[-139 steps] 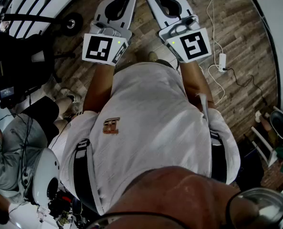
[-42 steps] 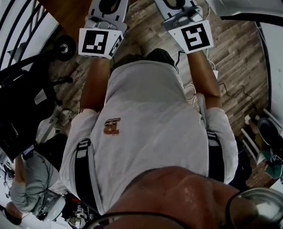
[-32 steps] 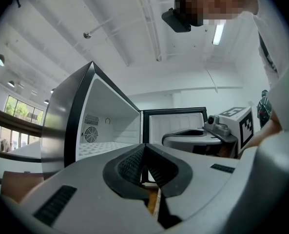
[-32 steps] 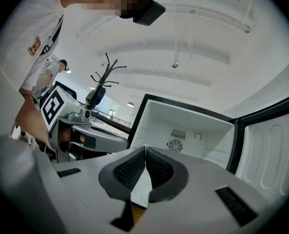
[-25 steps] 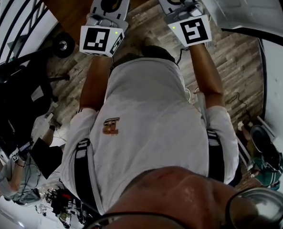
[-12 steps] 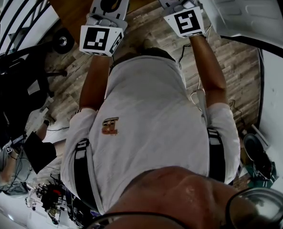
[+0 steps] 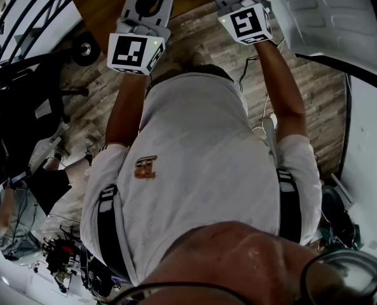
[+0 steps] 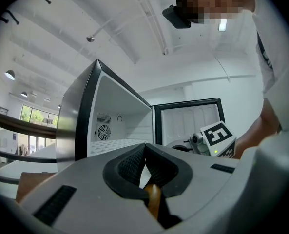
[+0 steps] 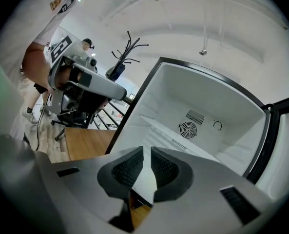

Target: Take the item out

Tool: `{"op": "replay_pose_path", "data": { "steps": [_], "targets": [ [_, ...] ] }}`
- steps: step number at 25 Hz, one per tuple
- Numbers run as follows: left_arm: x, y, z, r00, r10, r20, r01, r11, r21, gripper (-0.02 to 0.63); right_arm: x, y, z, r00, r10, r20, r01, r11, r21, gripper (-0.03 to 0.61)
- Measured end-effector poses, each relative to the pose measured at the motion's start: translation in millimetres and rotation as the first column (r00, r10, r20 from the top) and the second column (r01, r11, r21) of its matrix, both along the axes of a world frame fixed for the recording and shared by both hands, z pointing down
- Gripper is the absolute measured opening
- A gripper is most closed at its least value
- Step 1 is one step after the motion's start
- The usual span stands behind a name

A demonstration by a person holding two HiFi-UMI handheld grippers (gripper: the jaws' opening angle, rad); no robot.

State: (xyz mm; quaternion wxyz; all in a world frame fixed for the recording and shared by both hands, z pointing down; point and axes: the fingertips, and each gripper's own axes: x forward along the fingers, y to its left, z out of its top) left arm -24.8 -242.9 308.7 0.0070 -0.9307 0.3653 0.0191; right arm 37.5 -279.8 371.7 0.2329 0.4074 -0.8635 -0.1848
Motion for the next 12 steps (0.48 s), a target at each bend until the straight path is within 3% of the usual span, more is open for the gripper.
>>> {"op": "replay_pose_path", "data": {
  "steps": [12],
  "targets": [
    [10.8, -3.4, 3.8, 1.0, -0.024, 0.019, 0.024, 1.0, -0.005, 0.018, 11.8, -19.1, 31.4, 0.987, -0.041, -0.156, 0.041, 0.999, -0.003, 0.038]
  ]
}}
